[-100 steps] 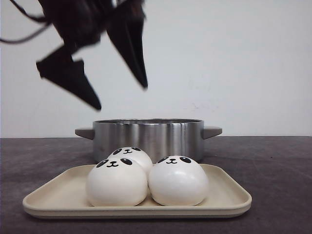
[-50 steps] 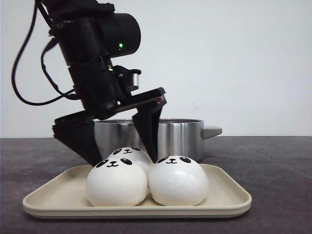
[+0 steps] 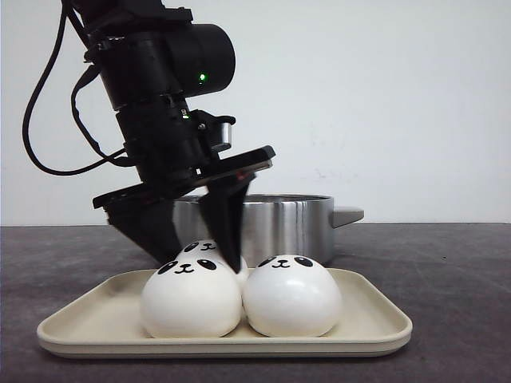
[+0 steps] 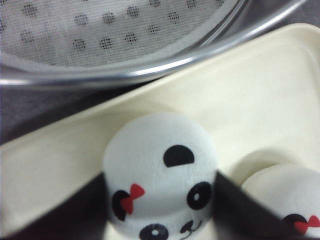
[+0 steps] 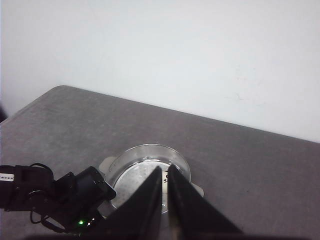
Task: Steam buns
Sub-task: 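Lower the left gripper onto the farther panda bun nearest it and grasp, then lift the bun with the left gripper and carry it over the pot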
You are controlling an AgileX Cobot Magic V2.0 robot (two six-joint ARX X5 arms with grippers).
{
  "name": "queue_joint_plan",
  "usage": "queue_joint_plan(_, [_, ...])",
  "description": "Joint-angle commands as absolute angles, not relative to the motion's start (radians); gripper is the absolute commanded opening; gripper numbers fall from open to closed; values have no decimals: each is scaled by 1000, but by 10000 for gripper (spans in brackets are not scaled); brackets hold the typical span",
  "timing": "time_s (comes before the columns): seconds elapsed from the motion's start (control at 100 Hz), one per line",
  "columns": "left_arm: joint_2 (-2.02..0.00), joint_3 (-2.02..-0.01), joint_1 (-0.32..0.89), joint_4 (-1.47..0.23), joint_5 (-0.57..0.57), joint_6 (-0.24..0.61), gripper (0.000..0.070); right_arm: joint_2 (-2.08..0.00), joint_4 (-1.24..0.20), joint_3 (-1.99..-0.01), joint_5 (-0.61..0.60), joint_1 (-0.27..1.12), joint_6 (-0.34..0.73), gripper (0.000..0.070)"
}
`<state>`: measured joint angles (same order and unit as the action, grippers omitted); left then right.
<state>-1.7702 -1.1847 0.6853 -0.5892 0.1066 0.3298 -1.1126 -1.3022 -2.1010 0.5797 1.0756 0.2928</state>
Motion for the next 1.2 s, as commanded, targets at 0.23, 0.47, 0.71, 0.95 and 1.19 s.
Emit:
queue_joint_plan(0.23, [-1754,-1235,696,-654,112,292,3,-1123,-1295,-2120,584,1089,304,12])
queue_joint_plan(0.47, [-1565,-1325,723,-655,164,292,3,-1123,-1295,-2120,584,1089,300,12])
queue_joint_plan(0.71, [-1483,-1484,707,-650,81,244,3,-1123,-1295,-2120,584,1089,299,12])
queue_joint_plan(0.95, [-1544,-1561,632,-561,40,184,3,-1123,-1295,-2120,584,1089,299,12])
queue_joint_plan(1.19, [-1696,-1561,551,-493,18,169,3,-1123,-1295,-2120,584,1089,287,12])
